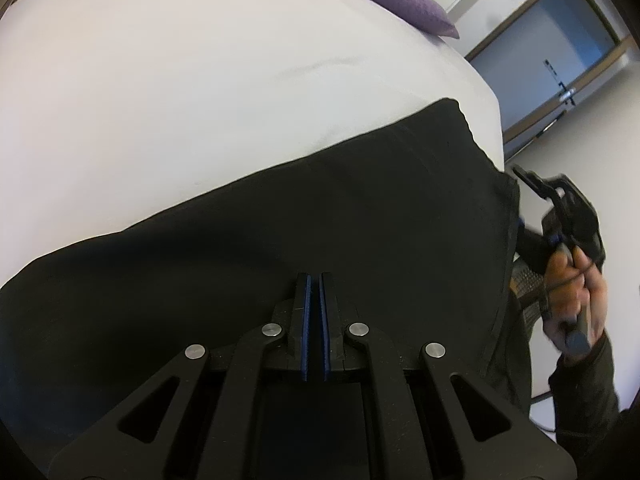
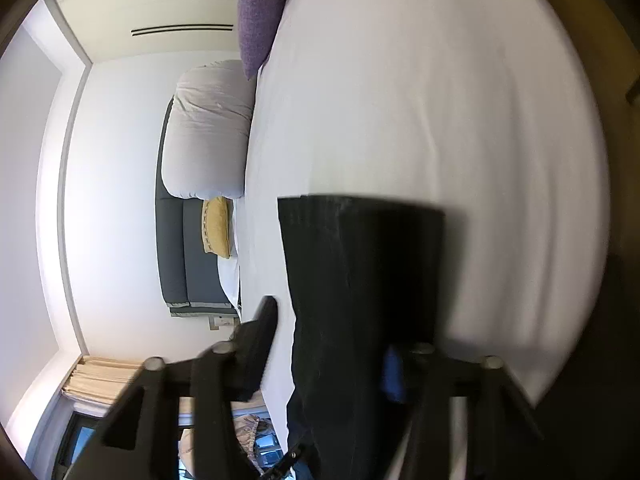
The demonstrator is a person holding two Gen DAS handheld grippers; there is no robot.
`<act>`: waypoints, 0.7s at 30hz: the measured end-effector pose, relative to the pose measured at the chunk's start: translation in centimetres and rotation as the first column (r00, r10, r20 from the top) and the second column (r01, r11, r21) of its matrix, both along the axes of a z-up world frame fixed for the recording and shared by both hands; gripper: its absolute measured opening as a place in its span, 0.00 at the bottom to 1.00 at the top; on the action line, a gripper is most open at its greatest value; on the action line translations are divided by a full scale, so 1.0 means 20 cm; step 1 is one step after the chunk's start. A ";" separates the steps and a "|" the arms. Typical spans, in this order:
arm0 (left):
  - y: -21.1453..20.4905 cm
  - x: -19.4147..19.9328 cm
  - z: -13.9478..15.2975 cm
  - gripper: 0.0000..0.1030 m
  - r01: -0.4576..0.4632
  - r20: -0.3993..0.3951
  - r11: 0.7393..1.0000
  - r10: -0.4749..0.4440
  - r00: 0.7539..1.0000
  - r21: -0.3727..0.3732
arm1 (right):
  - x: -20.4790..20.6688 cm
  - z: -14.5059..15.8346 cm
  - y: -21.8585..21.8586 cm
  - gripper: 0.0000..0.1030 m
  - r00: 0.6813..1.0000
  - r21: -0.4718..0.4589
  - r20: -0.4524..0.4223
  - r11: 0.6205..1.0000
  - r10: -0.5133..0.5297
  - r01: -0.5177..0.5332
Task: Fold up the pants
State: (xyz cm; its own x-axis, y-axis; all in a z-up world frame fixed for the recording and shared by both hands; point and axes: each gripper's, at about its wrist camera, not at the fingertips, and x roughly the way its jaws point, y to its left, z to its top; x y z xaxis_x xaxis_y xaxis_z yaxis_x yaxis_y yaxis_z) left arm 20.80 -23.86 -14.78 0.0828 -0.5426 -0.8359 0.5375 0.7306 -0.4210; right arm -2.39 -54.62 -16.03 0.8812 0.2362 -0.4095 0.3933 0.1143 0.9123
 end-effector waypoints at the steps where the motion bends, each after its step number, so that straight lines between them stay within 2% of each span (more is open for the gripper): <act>1: 0.00 0.00 0.00 0.04 -0.004 0.000 1.000 0.004 1.000 -0.003 | 0.00 -0.02 -0.02 0.04 0.999 0.000 -0.035 1.000 -0.003 0.003; 4: 0.00 0.00 0.00 0.04 -0.021 -0.001 1.000 0.021 1.000 -0.009 | -0.05 -0.08 -0.06 0.03 0.996 0.007 -0.057 0.998 -0.062 0.062; 8: 0.03 0.00 -0.01 0.04 -0.042 0.003 0.999 0.042 0.999 -0.006 | -0.09 -0.06 -0.05 0.03 0.994 -0.038 -0.064 0.996 -0.084 0.082; 10: 0.05 0.01 -0.02 0.04 -0.062 -0.007 0.998 0.062 0.998 -0.012 | -0.08 -0.06 -0.05 0.02 0.993 -0.049 -0.071 0.995 -0.093 0.090; 12: 0.07 0.01 -0.04 0.04 -0.069 -0.014 0.998 0.068 0.998 -0.017 | -0.05 -0.03 -0.03 0.01 0.993 -0.117 -0.091 0.991 -0.080 0.069; 14: 0.07 0.01 -0.04 0.04 -0.070 -0.016 0.997 0.070 0.997 -0.028 | -0.04 -0.02 -0.03 0.01 0.994 -0.132 -0.088 0.990 -0.070 0.058; 15: 0.08 0.01 -0.04 0.04 -0.074 -0.017 0.997 0.073 0.997 -0.032 | -0.05 -0.02 -0.04 0.02 0.993 -0.123 -0.094 0.991 -0.069 0.057; 16: 0.08 0.01 -0.04 0.04 -0.078 -0.015 0.996 0.077 0.997 -0.034 | -0.06 0.01 -0.05 0.08 0.990 -0.139 -0.118 0.989 -0.074 0.057; 17: 0.09 0.00 -0.04 0.04 -0.080 -0.012 0.996 0.079 0.997 -0.033 | -0.08 0.05 -0.06 0.13 0.985 -0.182 -0.148 0.982 -0.087 0.059; 18: 0.09 0.00 -0.04 0.04 -0.079 -0.007 0.996 0.079 0.997 -0.033 | -0.09 0.13 -0.04 0.24 0.974 -0.257 -0.198 0.965 -0.113 0.059; 19: 0.09 0.00 -0.05 0.04 -0.078 -0.007 0.996 0.078 0.997 -0.035 | -0.09 0.24 -0.02 0.29 0.966 -0.340 -0.218 0.939 -0.139 0.059; 21: 0.09 0.00 -0.06 0.04 -0.089 -0.018 0.995 0.089 0.996 -0.046 | -0.06 0.40 0.05 0.30 0.974 -0.439 -0.189 0.898 -0.128 0.033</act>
